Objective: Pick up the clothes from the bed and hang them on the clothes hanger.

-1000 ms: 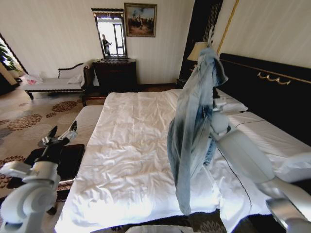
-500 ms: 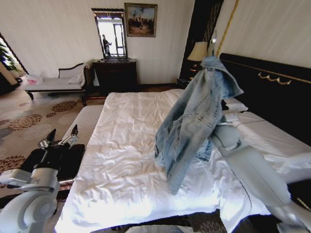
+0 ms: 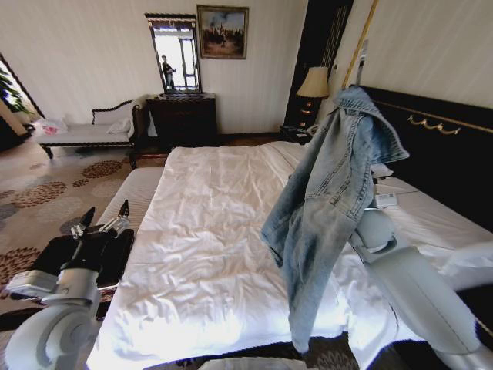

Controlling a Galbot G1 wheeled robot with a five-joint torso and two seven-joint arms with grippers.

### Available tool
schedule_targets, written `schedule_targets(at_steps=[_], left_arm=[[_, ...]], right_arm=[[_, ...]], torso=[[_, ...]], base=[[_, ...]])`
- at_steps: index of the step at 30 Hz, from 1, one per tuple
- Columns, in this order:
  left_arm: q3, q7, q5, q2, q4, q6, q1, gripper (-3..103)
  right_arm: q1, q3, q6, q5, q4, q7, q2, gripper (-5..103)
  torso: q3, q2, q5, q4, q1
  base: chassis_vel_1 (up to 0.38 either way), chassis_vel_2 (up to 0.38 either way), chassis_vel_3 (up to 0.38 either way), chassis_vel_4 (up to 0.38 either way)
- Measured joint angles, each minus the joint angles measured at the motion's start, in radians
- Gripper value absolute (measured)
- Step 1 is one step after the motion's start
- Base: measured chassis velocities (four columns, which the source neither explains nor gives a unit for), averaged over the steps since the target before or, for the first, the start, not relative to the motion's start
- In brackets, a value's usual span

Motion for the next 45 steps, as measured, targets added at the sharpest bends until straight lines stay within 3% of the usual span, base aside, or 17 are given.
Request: schedule_targets(at_steps=[14,33,45], left_arm=[[-0.017,-0.001,-0.006,0.012,0.007,-0.001,-0.002,100],[-0.035,-0.002,-0.012,0.010,-0.027,-0.002,0.027,100],[-0.024,-0.003,-0.001,-0.015,-0.043,-0.001,0.032,100]], right_arm=[[-0.005,-0.038,0.012,-0.017,-0.010,-0.017,0.020,17],[-0.052,0.013,0.021,-0.019,0.013,-0.024,0.021,17],[-0.086,0.057,0.037,-0.018,0.026,-0.034,0.020,17]], torso=[[0.000,0.000,0.0000,0.0000,0.000],[0.000,0.000,0.0001,-0.0001,0.000],[0.000,0.000,0.0002,-0.0003,-0.001]], base=[[0.000,0.000,0.000,0.000],[0.016,-0.017,-0.014,0.018],[0.178,-0.173,-0.191,0.177]])
